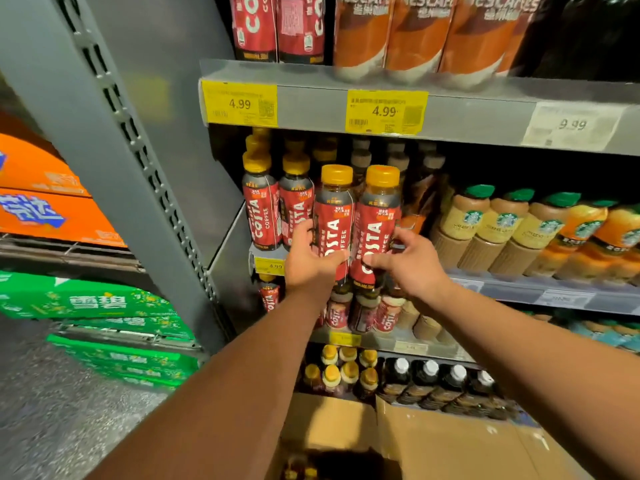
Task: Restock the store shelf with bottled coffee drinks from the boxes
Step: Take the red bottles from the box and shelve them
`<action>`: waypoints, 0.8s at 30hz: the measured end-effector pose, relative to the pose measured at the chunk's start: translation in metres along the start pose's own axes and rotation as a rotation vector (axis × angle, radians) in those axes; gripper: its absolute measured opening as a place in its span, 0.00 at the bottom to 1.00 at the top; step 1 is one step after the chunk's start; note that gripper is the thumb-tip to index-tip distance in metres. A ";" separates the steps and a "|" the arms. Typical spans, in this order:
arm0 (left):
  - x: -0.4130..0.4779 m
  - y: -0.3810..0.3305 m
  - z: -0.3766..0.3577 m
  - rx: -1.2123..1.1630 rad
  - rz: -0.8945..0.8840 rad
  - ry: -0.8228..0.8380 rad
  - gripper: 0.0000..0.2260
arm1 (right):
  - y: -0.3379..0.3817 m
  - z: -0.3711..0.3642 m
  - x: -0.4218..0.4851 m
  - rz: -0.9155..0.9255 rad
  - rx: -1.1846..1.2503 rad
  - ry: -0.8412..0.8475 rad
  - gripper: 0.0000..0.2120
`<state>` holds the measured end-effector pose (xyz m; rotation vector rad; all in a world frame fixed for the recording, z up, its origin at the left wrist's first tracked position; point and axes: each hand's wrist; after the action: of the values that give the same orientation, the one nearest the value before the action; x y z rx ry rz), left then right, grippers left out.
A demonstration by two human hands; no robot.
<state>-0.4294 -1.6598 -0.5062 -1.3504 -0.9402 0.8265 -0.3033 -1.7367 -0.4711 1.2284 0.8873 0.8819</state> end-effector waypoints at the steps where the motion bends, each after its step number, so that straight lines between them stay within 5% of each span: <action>1: 0.004 0.001 -0.003 0.013 -0.004 -0.025 0.25 | 0.000 0.001 0.006 0.013 -0.009 0.005 0.18; 8: 0.012 0.003 -0.022 0.001 0.017 -0.202 0.23 | 0.001 0.012 0.036 0.069 -0.031 0.038 0.18; 24: 0.020 0.003 -0.033 0.142 -0.106 -0.285 0.19 | -0.008 0.014 0.048 0.130 -0.018 0.040 0.18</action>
<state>-0.3910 -1.6553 -0.5074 -1.0680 -1.1414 1.0012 -0.2702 -1.6990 -0.4816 1.2677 0.8364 1.0196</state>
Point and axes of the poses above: each hand's wrist, its own x-axis towards the middle knuckle, its own z-axis out of the back of the hand, y = z × x, and after that the axes turned 7 degrees about y, right-handed
